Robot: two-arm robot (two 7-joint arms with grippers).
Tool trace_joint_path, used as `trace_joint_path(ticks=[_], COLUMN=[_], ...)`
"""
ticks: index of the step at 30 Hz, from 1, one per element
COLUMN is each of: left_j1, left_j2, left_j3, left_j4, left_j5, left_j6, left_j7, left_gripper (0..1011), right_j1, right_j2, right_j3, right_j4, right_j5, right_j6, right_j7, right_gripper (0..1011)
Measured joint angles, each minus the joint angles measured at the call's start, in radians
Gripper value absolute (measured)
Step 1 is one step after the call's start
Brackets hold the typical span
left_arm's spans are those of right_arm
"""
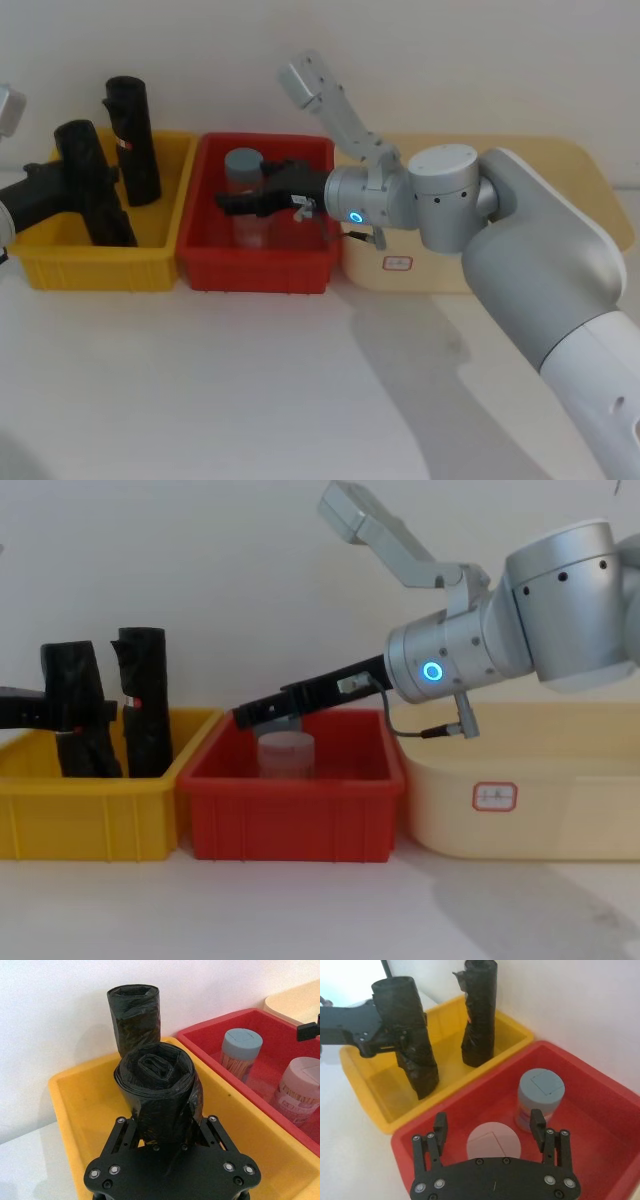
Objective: Pick up the garbage bag with the one hand and transfer it to the other hand.
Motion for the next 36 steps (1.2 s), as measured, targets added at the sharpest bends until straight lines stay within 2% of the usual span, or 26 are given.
trace_joint_path(ticks=[16,36], left_j1=[0.0,0.0], left_j2=[0.0,0.0], left_j3=[0.0,0.0], left_j4=[0.0,0.0], left_j5=[0.0,0.0], left_j6=[0.0,0.0], left_j7=[0.0,0.0], left_gripper=[396,396], right_j1=[0.031,0.04], right_j2=[0.004,0.008], right_j3=[-0.019,-0.024], right_j4=[0.068,0.081], right_j5=[-0.031,-0.021], right_j6=[0.017,0.042], right_j7=[0.014,0.076], right_gripper=[1001,1001])
